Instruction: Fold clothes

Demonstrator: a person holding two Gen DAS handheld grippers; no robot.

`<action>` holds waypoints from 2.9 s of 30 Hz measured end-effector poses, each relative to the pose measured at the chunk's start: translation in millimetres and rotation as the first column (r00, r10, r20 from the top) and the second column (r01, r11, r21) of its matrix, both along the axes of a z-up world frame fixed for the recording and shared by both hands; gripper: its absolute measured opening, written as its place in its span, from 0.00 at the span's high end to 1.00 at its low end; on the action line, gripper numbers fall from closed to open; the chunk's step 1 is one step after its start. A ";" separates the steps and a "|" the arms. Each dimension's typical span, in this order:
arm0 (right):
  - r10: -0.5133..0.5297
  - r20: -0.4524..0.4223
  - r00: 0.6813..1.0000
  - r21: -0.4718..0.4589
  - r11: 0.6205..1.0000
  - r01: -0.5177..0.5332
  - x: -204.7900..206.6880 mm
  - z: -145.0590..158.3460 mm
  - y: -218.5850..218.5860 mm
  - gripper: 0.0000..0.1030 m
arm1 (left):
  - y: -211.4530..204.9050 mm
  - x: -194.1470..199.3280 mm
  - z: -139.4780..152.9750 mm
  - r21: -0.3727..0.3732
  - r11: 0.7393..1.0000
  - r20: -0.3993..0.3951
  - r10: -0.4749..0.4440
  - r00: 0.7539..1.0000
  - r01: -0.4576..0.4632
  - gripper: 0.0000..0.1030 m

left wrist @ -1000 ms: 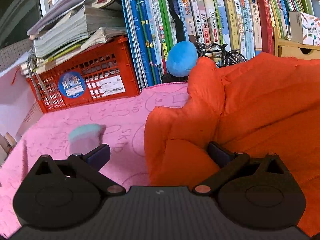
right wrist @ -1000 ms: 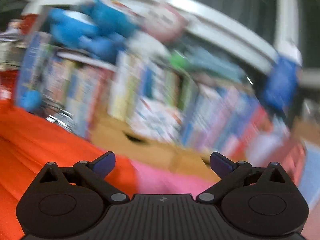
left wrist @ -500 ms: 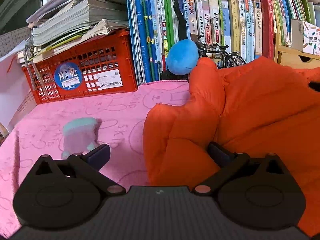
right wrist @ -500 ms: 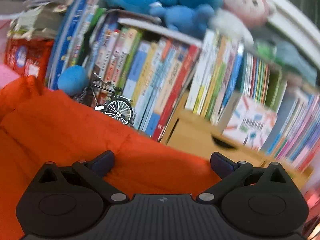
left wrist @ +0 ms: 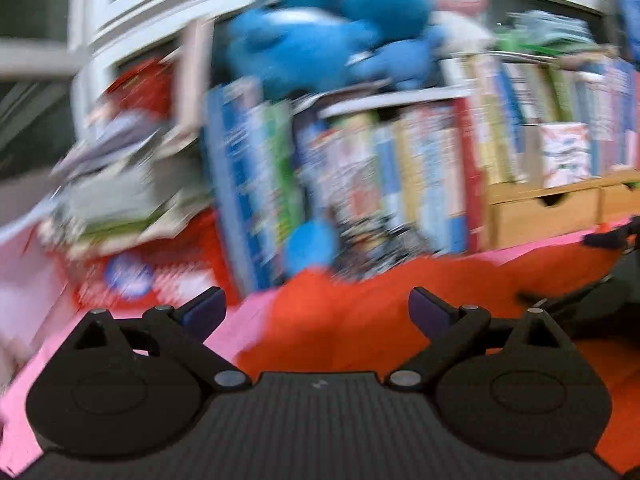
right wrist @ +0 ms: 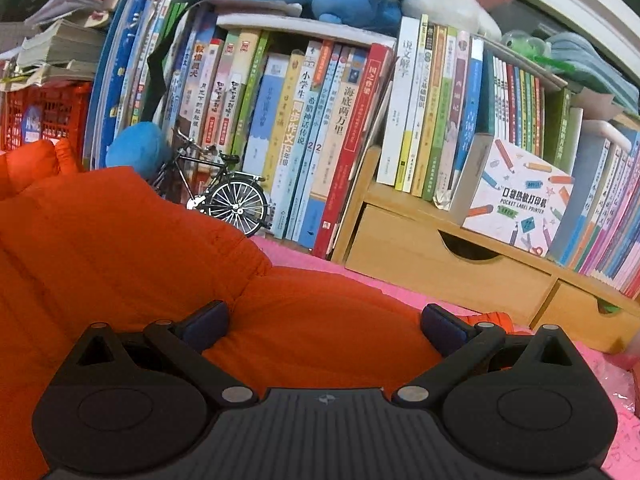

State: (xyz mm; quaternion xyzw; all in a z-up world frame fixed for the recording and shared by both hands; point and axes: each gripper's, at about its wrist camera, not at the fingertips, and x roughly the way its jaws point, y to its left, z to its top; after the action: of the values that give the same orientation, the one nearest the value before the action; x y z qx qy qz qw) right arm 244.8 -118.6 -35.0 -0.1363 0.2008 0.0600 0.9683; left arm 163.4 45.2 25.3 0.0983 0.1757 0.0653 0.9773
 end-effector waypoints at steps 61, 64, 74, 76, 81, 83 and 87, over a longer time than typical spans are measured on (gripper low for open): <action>-0.241 -0.023 0.970 -0.158 0.959 0.234 1.4 -5.3 -91.9 0.00 | 80.3 57.7 -65.5 -0.142 0.974 -0.279 0.132 0.951 -0.176 0.00; -0.274 -0.029 0.961 -0.200 0.944 0.263 -2.4 -6.7 -112.3 0.00 | 82.1 58.9 -66.4 -0.160 0.972 -0.287 0.121 0.950 -0.172 0.00; -0.293 0.171 0.941 -0.212 0.921 0.326 -40.3 47.2 -89.4 0.01 | 80.9 59.8 -66.9 -0.157 0.971 -0.295 0.130 0.947 -0.182 0.00; -0.198 0.163 0.967 -0.142 0.965 0.222 -46.4 61.3 -63.0 0.01 | 81.5 59.7 -66.8 -0.161 0.970 -0.295 0.129 0.947 -0.182 0.00; 0.023 0.087 0.996 -0.041 0.999 -0.019 -41.4 58.9 15.1 0.01 | 81.2 59.7 -66.5 -0.160 0.969 -0.294 0.134 0.946 -0.187 0.00; 0.072 0.052 0.996 -0.023 0.997 -0.071 -34.8 49.0 44.4 0.01 | 81.1 59.8 -66.5 -0.159 0.969 -0.294 0.136 0.946 -0.189 0.00; 0.056 0.003 0.998 -0.083 0.995 -0.056 -20.8 26.7 58.5 0.01 | 83.3 60.0 -66.3 -0.171 0.967 -0.296 0.134 0.946 -0.190 0.00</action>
State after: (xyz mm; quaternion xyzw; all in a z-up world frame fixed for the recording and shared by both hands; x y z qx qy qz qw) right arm 223.9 -60.1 -8.3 -0.1821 0.1966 0.0785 0.9602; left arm 223.4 128.4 -41.0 -0.0054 0.3262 0.1134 0.9385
